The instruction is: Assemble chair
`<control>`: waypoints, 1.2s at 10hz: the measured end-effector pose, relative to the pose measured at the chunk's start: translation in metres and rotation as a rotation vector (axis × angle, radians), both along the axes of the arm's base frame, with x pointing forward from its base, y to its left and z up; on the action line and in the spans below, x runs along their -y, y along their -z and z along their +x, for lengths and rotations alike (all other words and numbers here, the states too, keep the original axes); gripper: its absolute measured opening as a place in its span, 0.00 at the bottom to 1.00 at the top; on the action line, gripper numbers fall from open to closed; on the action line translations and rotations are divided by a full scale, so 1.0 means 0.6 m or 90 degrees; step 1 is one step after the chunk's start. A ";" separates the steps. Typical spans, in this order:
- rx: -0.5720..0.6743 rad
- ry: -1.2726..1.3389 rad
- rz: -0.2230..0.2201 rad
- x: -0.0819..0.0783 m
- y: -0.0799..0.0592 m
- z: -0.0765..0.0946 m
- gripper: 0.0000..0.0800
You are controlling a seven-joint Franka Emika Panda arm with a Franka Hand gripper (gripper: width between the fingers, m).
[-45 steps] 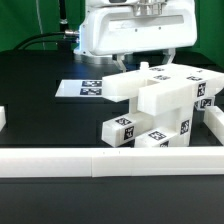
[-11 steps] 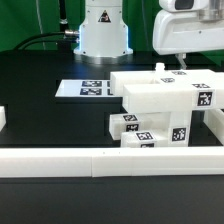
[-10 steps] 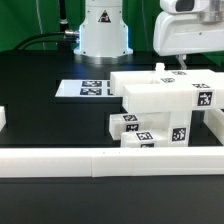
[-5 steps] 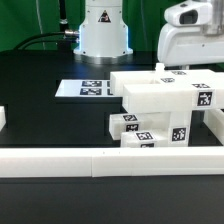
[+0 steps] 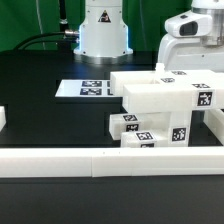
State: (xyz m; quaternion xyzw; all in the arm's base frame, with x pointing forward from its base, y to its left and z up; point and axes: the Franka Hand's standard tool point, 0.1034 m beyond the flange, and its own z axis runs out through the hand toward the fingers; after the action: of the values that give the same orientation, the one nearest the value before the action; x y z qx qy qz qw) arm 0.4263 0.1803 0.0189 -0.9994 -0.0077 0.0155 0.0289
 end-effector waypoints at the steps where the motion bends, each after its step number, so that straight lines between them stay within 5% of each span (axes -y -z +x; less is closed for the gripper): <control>1: -0.004 -0.002 0.000 -0.001 -0.001 0.001 0.81; 12: -0.005 0.002 -0.006 0.006 0.026 0.012 0.81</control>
Offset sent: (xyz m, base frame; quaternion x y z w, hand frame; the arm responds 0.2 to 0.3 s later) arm 0.0087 0.0051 -0.0138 0.0021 0.0142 0.0108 0.9998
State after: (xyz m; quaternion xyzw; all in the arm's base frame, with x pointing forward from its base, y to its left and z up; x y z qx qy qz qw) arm 0.4337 0.1769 0.0035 -0.9995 -0.0062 0.0197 0.0242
